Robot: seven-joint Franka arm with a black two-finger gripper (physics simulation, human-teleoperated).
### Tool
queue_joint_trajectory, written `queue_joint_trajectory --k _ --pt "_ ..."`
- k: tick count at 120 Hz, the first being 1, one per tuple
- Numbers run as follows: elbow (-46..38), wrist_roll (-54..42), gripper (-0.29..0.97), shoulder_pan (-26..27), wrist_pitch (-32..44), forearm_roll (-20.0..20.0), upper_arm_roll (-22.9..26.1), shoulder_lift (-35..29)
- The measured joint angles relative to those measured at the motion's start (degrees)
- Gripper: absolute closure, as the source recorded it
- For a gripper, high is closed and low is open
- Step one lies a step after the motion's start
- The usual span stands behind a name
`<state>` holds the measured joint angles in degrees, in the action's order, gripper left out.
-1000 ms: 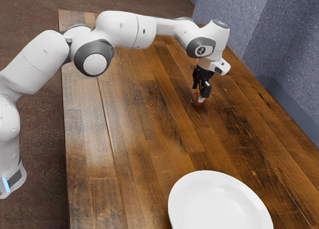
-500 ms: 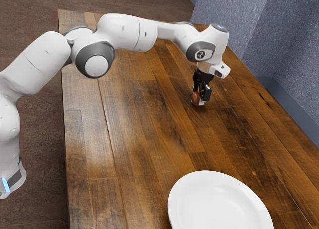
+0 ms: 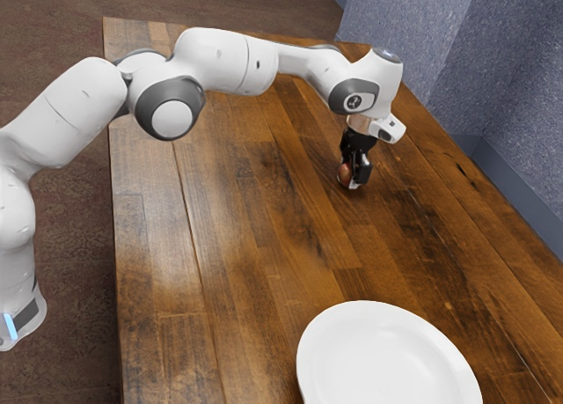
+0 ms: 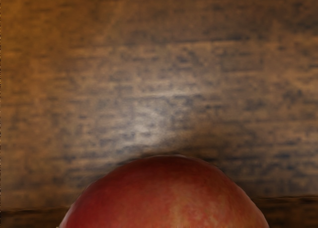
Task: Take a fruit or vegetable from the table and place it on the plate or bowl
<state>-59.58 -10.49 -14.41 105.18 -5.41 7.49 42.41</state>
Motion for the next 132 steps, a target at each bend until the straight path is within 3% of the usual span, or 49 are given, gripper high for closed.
queue_joint_trajectory --k 14,47,69,102,132 --pt "0.06 0.04 0.32 0.0 0.15 -0.27 -0.01 -0.13" --pt "2.72 0.01 0.32 -0.07 -0.27 -0.9 -0.18 -1.35" --pt "3.21 -0.26 0.31 0.02 -1.46 -0.95 0.48 -7.05" --pt "2.91 -2.45 0.32 0.22 -4.24 0.23 8.56 -12.44" --pt "2.18 -3.94 0.32 2.39 -7.57 -0.87 16.63 -13.16"
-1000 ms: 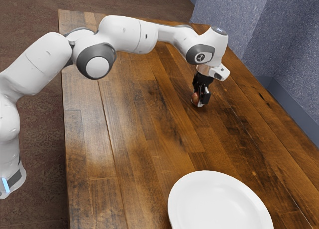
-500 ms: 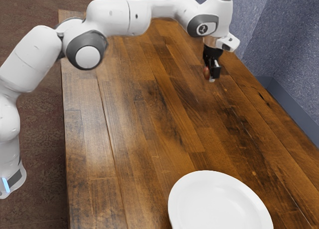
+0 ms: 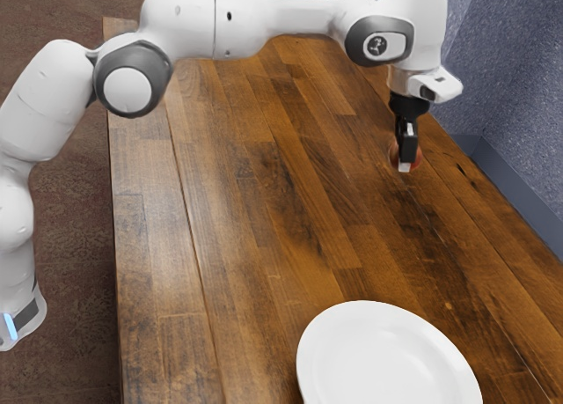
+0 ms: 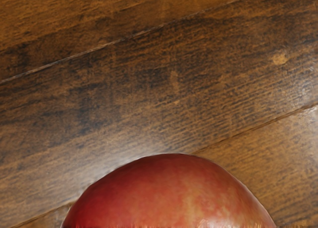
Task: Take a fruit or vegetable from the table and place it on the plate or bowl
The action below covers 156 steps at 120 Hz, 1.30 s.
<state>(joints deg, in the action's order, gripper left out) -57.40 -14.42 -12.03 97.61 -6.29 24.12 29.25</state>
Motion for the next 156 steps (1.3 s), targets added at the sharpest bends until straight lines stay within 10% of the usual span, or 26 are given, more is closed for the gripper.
queue_joint_trajectory --k 134,156 --pt "-12.75 -0.65 0.31 24.65 4.0 -0.18 3.04 -1.16" --pt "-12.76 -0.38 0.09 25.24 4.15 0.28 3.03 -1.09"
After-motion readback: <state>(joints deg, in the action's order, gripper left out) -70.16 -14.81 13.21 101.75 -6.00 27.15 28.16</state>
